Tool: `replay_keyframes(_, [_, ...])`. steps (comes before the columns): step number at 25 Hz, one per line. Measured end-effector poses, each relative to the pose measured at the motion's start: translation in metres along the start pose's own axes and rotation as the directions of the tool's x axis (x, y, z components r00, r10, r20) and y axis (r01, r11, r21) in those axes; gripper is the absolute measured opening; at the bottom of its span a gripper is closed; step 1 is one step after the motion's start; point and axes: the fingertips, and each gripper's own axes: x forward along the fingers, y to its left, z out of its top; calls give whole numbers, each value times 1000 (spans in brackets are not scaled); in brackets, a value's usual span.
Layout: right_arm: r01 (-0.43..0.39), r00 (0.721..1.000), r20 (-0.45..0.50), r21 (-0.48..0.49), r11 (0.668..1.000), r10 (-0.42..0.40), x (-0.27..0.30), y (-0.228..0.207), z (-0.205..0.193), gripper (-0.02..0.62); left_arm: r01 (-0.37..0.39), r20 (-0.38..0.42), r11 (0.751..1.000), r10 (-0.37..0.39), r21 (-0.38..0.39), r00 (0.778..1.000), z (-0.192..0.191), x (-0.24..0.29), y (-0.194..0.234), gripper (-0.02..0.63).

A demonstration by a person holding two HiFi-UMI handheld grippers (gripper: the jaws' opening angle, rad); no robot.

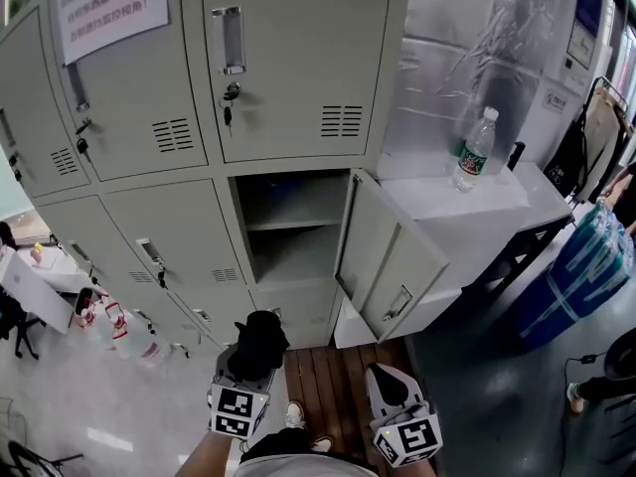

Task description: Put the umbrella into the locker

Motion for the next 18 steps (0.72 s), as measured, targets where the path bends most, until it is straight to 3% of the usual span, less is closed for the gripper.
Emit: replay_keyframes(18, [-6, 1000, 8, -13, 1000, 6, 70, -14, 15, 15, 19, 38, 1000, -19, 11, 999, 38, 50, 40, 233])
